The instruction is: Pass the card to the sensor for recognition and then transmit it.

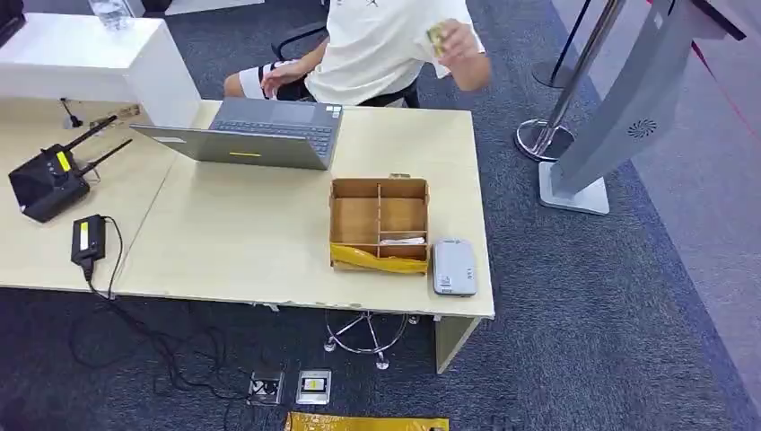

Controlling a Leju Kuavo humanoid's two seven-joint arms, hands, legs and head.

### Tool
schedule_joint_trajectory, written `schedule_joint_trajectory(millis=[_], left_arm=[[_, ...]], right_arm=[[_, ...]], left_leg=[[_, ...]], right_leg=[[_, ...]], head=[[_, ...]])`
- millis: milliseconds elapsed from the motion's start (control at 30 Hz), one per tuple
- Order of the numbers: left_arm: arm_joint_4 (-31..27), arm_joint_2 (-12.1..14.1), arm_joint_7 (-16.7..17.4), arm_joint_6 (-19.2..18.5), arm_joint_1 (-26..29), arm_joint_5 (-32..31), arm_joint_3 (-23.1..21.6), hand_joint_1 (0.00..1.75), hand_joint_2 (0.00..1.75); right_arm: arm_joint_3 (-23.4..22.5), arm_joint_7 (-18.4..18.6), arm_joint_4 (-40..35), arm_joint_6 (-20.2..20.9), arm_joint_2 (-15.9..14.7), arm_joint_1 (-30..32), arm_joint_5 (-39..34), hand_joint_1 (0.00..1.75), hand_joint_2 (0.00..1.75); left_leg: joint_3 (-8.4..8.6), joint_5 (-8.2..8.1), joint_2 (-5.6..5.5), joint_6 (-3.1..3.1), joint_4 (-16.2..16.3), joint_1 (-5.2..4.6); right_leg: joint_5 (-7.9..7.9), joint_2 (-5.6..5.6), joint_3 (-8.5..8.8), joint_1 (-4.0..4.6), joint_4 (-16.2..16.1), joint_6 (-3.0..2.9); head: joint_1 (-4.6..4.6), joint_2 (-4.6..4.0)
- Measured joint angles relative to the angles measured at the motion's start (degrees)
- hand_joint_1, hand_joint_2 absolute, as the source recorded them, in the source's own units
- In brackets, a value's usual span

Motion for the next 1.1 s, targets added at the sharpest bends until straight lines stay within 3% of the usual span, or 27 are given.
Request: schedule_joint_trajectory(millis=[67, 167, 267, 333, 367, 433, 533, 600, 700, 900, 1100], left_arm=[[0.0, -0.7, 1.1, 0.9, 0.0, 1.9, 0.0, 0.0, 1.75], [-0.3, -2.3, 1.6, 2.0, 0.4, 2.9, 0.0, 0.0, 1.75], [-0.3, -3.2, 1.6, 2.1, 0.3, 3.0, -0.9, 0.0, 1.75], [-0.3, -2.9, 1.2, 2.1, 0.3, 3.8, -1.3, 0.0, 1.75], [-0.3, -3.1, 1.1, 2.1, 0.4, 4.2, -1.7, 0.0, 1.75], [-0.3, -3.2, 1.1, 2.3, 0.3, 5.1, -2.9, 0.0, 1.75], [-0.3, -3.1, 1.1, 3.2, 0.3, 6.8, -3.9, 0.0, 1.75], [-0.5, -3.1, 1.2, 4.2, 0.3, 8.0, -4.5, 0.0, 1.75], [-0.5, -3.2, 1.2, 5.5, 0.3, 10.7, -5.3, 0.0, 1.75], [-1.0, -3.5, 1.9, 6.7, 0.2, 13.8, -7.2, 0.0, 1.75], [-1.0, -3.5, 3.0, 9.7, 0.1, 15.7, -9.3, 0.0, 1.75]], right_arm=[[-9.6, -8.9, -7.2, 0.0, 1.7, 2.8, 2.7, 0.0, 1.75], [-21.7, -22.1, -16.7, -0.2, 3.8, 3.4, -7.8, 0.0, 1.75], [-34.4, -27.0, -25.1, -0.4, 3.2, 2.2, -19.4, 0.0, 1.75], [-43.4, -29.7, -28.4, -0.4, -1.3, -0.4, -21.7, 0.0, 1.75], [-46.8, -29.8, -29.7, -0.4, -3.5, -1.7, -21.3, 0.0, 1.75], [-50.8, -25.3, -32.7, -0.4, -7.5, -4.2, -20.1, 0.0, 1.75], [-52.1, -14.4, -38.7, -0.5, -13.1, -5.0, -18.5, 0.0, 1.75], [-52.8, -12.4, -41.1, -0.4, -14.5, -5.0, -17.6, 0.0, 1.75], [-53.5, -13.3, -44.2, -0.3, -15.0, -5.3, -16.3, 0.0, 1.75], [-56.8, -20.5, -46.6, -0.3, -13.3, -7.3, -15.9, 0.0, 1.75], [-58.8, -22.7, -52.7, -0.3, -12.2, -7.1, -18.2, 0.0, 1.75]], left_leg=[[0.0, -0.02, 0.0, 0.02, 0.0, -0.06], [-0.02, 0.12, -0.2, 0.2, 0.0, -0.2], [-0.01, 0.26, -0.36, 0.38, 0.0, -0.44], [-0.09, 0.37, -0.37, 0.58, 0.0, -0.75], [-0.11, 0.4, -0.34, 0.72, 0.0, -0.84], [-0.09, 0.37, -0.17, 0.79, 0.0, -0.88], [-0.02, 0.33, 0.01, 0.86, 0.0, -0.95], [-0.05, 0.37, 0.0, 0.92, 0.0, -1.0], [-0.04, 0.36, 0.02, 0.91, 0.0, -0.96], [-0.06, 0.38, -0.02, 0.92, 0.0, -0.97], [-0.08, 0.37, -0.01, 0.94, 0.0, -1.0]], right_leg=[[0.0, -0.01, -0.02, -0.05, 0.0, 0.0], [0.01, -0.34, -0.03, -0.2, 0.0, 0.04], [0.09, -0.52, 0.0, -0.42, 0.0, 0.18], [0.26, -0.53, -0.06, -0.73, 0.0, 0.45], [0.3, -0.5, -0.09, -0.81, 0.0, 0.56], [0.45, -0.22, -0.12, -0.87, -0.1, 0.78], [0.49, 0.02, -0.1, -0.94, -0.1, 0.84], [0.49, 0.0, -0.12, -0.98, -0.1, 0.85], [0.49, 0.04, -0.14, -0.95, -0.1, 0.85], [0.48, 0.0, -0.13, -0.95, -0.1, 0.87], [0.47, 0.01, -0.15, -0.97, -0.1, 0.88]], head=[[-0.24, 0.0], [-0.4, 0.0], [-0.35, 0.0], [-0.35, 0.0], [-0.37, 0.0], [-0.26, 0.0], [-0.31, 0.0], [-0.37, 0.0], [-0.33, 0.0], [-0.29, 0.0], [-0.31, 0.0]])
